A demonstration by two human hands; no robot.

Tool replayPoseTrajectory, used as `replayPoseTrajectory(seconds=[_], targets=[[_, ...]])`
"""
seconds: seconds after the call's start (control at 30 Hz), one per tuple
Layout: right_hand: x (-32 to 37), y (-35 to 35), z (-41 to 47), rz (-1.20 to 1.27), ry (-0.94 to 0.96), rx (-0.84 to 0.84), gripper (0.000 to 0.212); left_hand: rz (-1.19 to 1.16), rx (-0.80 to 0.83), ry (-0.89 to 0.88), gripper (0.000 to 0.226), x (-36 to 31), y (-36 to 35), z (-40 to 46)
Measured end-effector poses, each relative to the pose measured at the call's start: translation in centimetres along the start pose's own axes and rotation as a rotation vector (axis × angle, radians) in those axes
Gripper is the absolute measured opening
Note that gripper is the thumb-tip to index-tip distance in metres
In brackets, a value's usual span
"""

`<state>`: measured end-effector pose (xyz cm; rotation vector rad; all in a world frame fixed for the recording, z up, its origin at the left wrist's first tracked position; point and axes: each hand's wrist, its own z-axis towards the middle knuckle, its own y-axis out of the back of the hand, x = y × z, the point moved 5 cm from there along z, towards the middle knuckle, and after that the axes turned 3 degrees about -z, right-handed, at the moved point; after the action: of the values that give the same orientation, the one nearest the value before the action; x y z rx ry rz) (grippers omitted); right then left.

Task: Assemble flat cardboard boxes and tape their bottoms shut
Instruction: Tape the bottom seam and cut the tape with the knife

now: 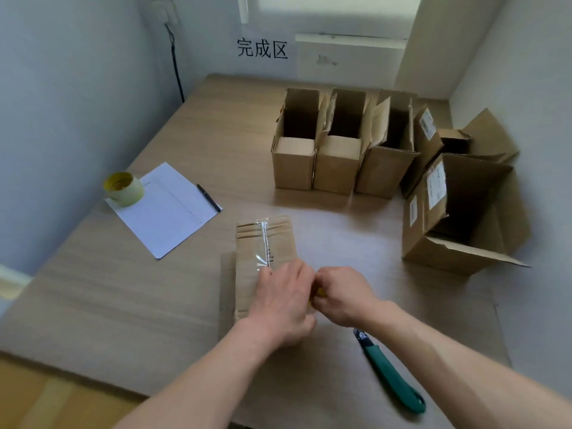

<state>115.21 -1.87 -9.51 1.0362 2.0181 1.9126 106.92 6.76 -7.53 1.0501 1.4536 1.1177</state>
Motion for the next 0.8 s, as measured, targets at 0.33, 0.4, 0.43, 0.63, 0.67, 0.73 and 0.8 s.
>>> replayPoseTrajectory(seconds=[0.33, 0.4, 0.43, 0.63, 0.67, 0.73, 0.8], targets=[[-2.7, 4.9, 0.2, 0.074, -0.284, -0.435, 0.008, -0.127, -0.129, 0.131, 0.03, -0.8, -0.1, 0.6], [-3.2, 4.4, -0.4, 0.248, -0.408, -0.457, 0.009, -0.185, -0.18, 0.085, 0.036, -0.8, 0.4, 0.1], [-3.4, 4.1, -0.7, 0.336, -0.457, -0.477, 0.013, -0.181, -0.217, 0.081, 0.049, -0.9, 0.9, -0.2], [-4.0, 2.9, -2.7, 0.606, -0.656, -0.645, 0.024, -0.133, -0.064, 0.464, 0.116, 0.8, 0.0, -2.3], [-3.9, 2.9, -3.0, 0.608, -0.667, -0.657, 0.02, -0.186, 0.015, 0.502, 0.112, 1.4, -1.0, -2.3], [-3.8, 3.2, -3.4, 0.608, -0.692, -0.679, 0.015, -0.221, 0.096, 0.475, 0.103, 2.5, -1.8, -1.7], [-3.8, 3.6, -3.5, 0.617, -0.725, -0.705, 0.014, -0.197, 0.159, 0.353, 0.099, 3.4, -1.3, -1.0]])
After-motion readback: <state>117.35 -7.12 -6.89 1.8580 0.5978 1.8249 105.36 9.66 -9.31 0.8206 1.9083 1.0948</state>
